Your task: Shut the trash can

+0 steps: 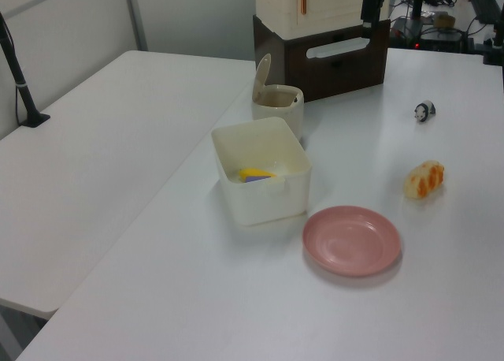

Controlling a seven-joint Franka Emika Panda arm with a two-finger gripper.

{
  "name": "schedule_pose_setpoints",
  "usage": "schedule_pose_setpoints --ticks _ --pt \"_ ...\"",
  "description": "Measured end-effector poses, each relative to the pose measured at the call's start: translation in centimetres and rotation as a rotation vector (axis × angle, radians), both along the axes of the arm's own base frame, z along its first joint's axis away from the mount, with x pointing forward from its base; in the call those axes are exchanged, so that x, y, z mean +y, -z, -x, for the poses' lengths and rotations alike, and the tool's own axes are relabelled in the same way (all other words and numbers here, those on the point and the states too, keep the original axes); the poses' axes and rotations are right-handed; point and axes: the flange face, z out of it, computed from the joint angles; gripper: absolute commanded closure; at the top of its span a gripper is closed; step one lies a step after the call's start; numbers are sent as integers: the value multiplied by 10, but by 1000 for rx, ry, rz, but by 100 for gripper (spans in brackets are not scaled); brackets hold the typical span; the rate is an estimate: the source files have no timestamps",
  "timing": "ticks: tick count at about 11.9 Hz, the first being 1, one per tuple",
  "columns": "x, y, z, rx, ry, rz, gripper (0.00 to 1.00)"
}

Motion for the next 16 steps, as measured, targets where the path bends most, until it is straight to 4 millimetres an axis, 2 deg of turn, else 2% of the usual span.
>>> schedule_pose_setpoints --ticks 11,13,16 --pt "-10 -2 -2 -12 17 1 0" --pt "-20 -1 -2 -10 35 1 0" --pt "-49 0 -3 -37 76 4 0"
